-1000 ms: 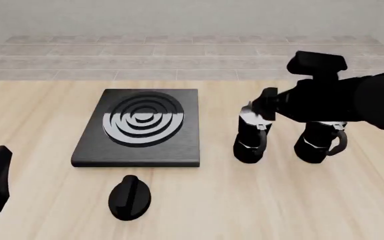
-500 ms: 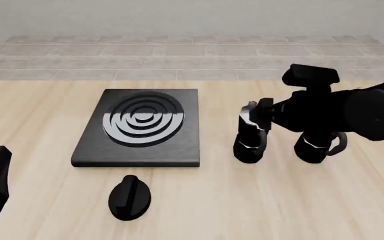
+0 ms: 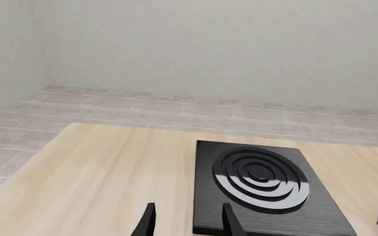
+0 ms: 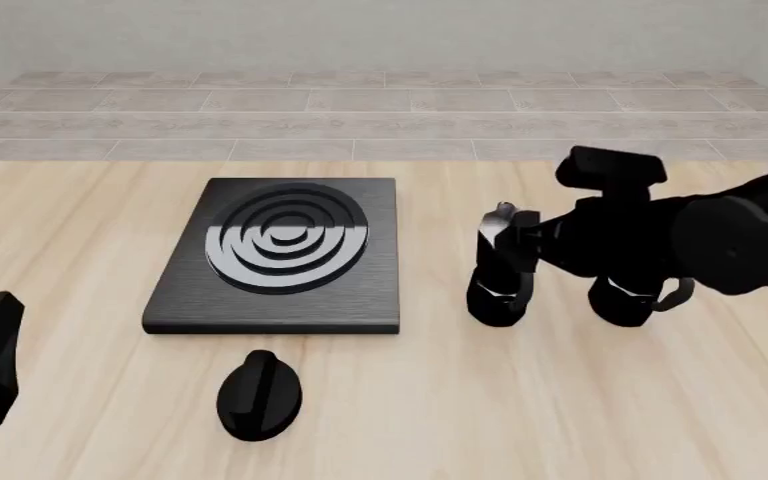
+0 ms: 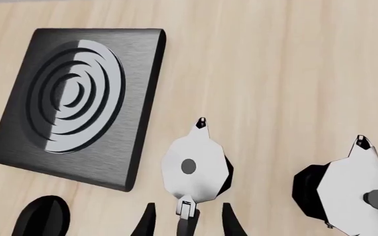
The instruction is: Put both moka pots on the stove.
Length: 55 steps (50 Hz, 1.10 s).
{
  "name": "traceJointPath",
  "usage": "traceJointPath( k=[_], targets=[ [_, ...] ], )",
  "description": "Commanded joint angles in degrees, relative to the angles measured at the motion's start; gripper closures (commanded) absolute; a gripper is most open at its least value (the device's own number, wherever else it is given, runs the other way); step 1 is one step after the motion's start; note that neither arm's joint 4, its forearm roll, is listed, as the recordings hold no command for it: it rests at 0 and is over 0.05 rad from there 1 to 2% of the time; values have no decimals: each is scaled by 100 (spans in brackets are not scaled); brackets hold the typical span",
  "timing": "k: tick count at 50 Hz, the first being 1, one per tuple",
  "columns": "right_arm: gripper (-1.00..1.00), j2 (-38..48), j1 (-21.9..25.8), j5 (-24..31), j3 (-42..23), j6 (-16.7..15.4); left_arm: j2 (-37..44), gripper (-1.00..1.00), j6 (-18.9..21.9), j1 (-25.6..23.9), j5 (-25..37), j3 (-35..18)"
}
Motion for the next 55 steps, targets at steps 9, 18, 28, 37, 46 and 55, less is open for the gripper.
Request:
traceJointPath(
  k=[9, 18, 28, 37, 46, 55],
  targets=[
    [-100, 107, 58, -136, 77, 64, 71, -100, 7, 6, -68, 1],
    [-100, 186, 75, -208, 108, 72, 38, -100, 6, 11, -32, -3],
    [-100, 256, 71, -289, 162, 116, 25, -100, 14, 4, 20, -31],
    [-100, 345, 69, -348, 177, 145, 53, -100, 29, 1, -12, -17],
    [-100, 458, 111, -443, 204, 235, 102, -100, 46, -14, -53, -10],
    [-100, 501, 197, -537, 232, 274, 215, -100, 54, -24, -134, -26]
  ],
)
